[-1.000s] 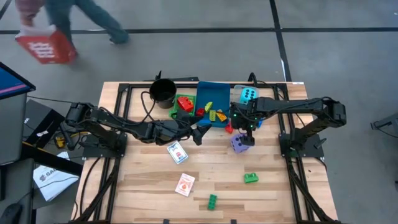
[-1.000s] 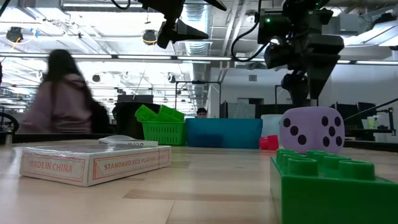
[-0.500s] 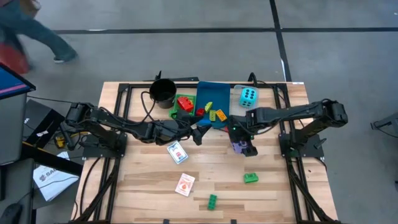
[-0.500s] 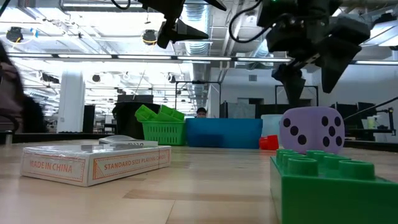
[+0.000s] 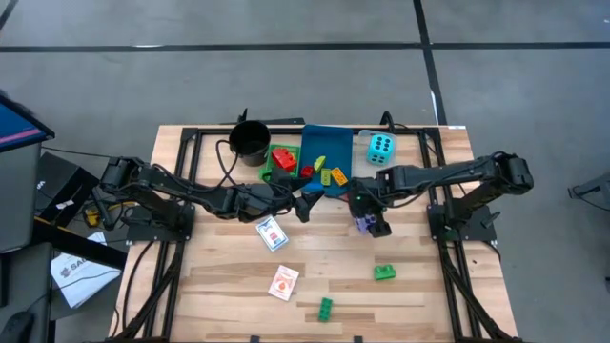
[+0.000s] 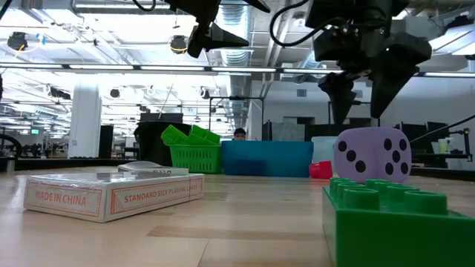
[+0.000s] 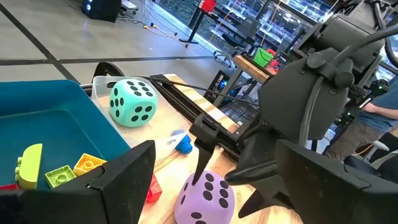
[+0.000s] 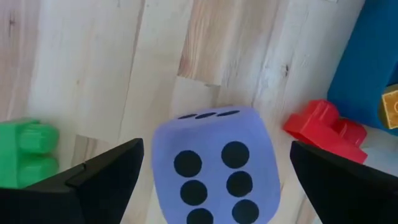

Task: Pick & Place Toys
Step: Put the purple dice into the transparent bin

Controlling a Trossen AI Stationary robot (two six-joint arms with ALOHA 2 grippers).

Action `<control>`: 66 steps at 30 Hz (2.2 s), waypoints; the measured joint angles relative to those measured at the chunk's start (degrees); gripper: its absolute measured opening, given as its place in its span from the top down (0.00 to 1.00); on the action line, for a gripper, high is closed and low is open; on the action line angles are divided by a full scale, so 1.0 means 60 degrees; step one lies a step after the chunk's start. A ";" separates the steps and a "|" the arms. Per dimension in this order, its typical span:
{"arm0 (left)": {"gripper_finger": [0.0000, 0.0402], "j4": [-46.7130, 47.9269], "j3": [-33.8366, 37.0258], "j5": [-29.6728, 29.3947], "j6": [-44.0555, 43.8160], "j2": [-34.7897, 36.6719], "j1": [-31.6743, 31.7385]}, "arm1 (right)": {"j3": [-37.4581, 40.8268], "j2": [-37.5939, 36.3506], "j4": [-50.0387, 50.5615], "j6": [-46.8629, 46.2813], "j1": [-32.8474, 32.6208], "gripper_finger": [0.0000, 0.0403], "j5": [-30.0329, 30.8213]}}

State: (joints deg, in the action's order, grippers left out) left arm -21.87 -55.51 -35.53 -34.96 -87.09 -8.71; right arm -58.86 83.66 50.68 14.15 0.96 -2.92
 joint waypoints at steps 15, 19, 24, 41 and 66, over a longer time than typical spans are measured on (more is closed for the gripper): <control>0.19 0.0000 0.0000 -0.0003 0.0002 0.0000 -0.0002 | 0.0899 -0.0012 -0.0529 -0.0007 -0.0031 0.01 -0.0036; 0.19 0.0000 0.0000 -0.0003 0.0000 0.0000 0.0000 | 0.1075 -0.0029 -0.0664 -0.0004 -0.0030 0.01 -0.0029; 0.19 0.0000 0.0000 0.0000 0.0009 0.0000 0.0000 | 0.1102 -0.0023 -0.0727 0.0164 -0.0030 0.01 -0.0026; 0.19 0.0000 -0.0004 0.0000 0.0025 0.0000 0.0000 | 0.1270 -0.0009 -0.1098 0.0401 0.0105 0.01 0.0044; 0.19 0.0004 0.0000 0.0001 0.0011 0.0000 -0.0004 | 0.2268 0.0026 -0.0981 -0.2617 0.0035 0.01 0.0000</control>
State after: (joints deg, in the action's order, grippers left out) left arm -21.85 -55.51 -35.53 -34.89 -87.09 -8.73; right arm -45.25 83.81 44.80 -1.55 1.17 -2.92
